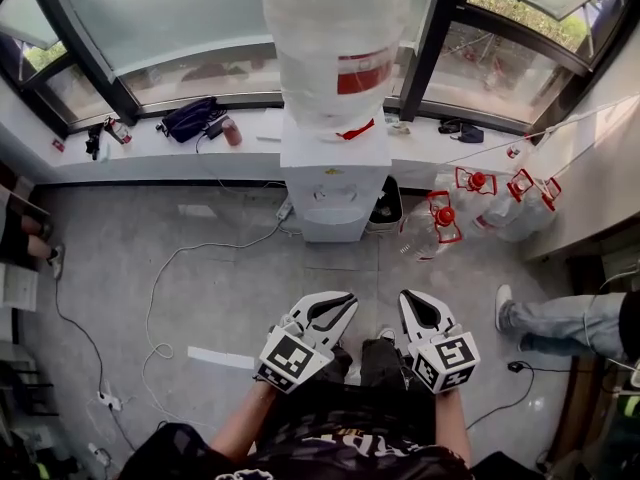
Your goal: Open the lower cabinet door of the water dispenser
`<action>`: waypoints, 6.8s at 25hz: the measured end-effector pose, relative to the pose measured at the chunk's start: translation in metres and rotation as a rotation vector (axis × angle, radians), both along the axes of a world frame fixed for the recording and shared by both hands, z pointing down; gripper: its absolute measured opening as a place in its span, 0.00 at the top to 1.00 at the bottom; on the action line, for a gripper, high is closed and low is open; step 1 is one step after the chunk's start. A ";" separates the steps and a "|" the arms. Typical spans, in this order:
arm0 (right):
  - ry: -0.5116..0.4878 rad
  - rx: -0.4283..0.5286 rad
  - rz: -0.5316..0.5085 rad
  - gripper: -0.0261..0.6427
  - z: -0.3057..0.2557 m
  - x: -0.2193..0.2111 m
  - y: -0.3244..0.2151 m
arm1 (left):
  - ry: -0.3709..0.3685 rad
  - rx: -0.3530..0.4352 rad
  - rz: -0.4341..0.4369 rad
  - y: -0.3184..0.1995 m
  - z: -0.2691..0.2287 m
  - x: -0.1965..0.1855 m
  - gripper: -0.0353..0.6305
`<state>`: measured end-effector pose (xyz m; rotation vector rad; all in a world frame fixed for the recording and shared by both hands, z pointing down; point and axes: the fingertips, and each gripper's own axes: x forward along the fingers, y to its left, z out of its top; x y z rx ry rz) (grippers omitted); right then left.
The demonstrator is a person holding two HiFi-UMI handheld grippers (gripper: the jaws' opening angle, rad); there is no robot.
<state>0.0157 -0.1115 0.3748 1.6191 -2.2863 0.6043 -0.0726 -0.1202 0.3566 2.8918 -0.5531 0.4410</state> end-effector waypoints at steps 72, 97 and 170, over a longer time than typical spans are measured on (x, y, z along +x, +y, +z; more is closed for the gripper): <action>0.243 -0.176 -0.434 0.58 0.601 0.096 -0.351 | -0.359 -0.065 0.023 -0.235 0.438 0.140 0.91; 0.212 -0.326 -0.603 0.72 0.603 -0.041 -0.147 | -0.345 -0.075 -0.048 -0.138 0.398 0.043 0.91; -0.007 0.117 -0.299 0.71 -0.027 -0.022 0.021 | -0.055 0.004 -0.269 0.030 0.005 -0.055 0.91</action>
